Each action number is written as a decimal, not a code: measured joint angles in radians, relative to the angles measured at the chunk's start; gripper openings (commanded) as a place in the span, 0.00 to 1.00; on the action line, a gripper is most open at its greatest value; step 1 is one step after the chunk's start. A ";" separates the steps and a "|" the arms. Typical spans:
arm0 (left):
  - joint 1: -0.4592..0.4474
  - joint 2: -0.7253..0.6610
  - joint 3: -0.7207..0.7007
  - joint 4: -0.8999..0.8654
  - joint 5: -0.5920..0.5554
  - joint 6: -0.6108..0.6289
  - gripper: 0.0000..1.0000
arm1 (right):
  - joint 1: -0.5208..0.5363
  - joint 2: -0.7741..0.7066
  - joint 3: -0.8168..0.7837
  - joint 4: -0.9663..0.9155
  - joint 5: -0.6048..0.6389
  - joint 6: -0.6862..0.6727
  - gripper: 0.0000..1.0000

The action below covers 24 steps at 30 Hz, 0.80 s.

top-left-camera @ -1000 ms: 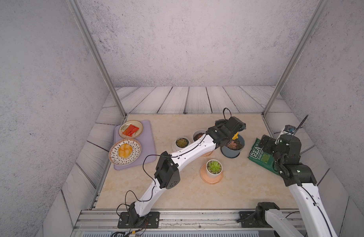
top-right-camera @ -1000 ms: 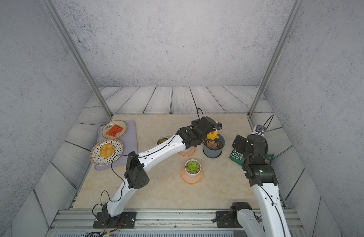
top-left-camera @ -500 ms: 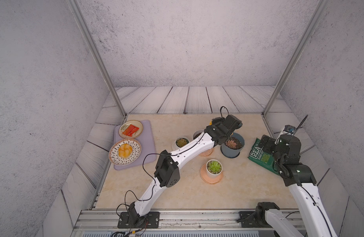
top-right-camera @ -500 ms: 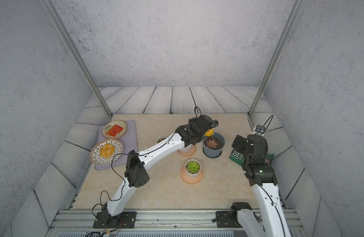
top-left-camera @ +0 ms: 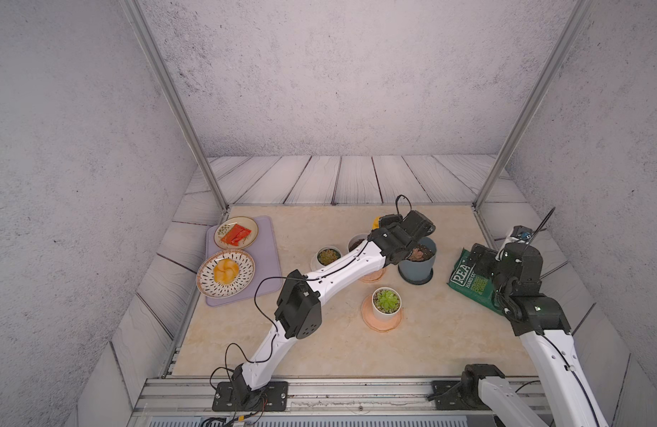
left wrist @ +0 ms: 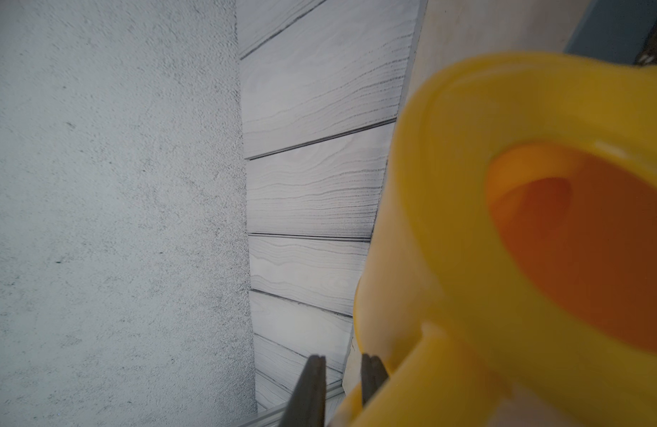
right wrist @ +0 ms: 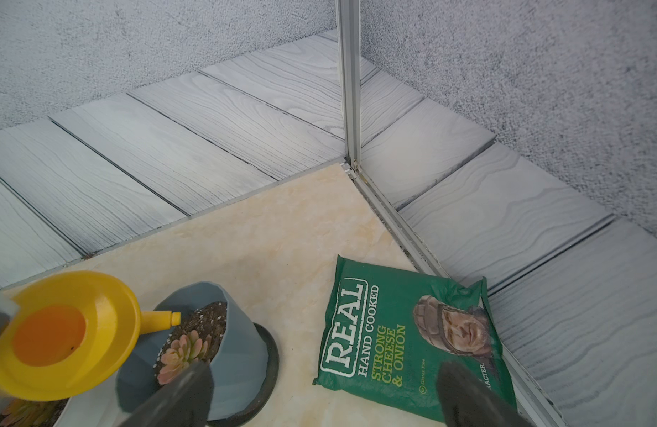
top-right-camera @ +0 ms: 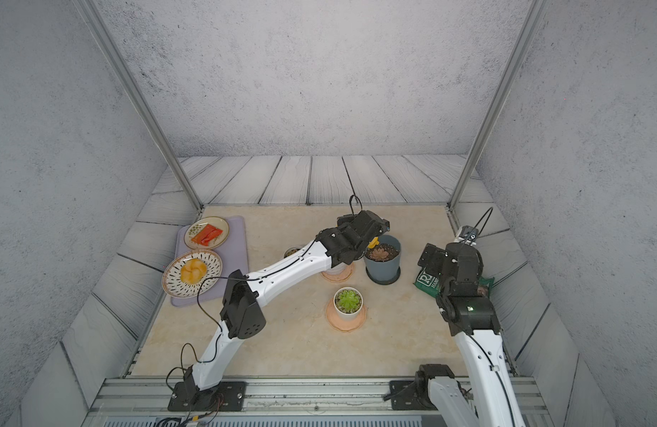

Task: Water the succulent around the soil edge
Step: Water the soil of the potted plant with water.

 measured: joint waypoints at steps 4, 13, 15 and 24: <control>-0.003 -0.031 -0.042 0.012 -0.011 0.005 0.00 | 0.000 -0.005 -0.005 0.003 0.000 0.000 0.99; -0.020 -0.066 -0.076 0.043 -0.030 0.026 0.00 | 0.000 -0.006 -0.006 0.003 0.000 0.000 0.99; -0.026 -0.071 -0.088 0.050 -0.036 0.031 0.00 | 0.000 -0.006 -0.006 0.004 0.000 0.000 0.99; -0.043 -0.105 -0.144 0.068 -0.056 0.052 0.00 | 0.000 -0.011 -0.008 0.016 0.000 0.000 0.99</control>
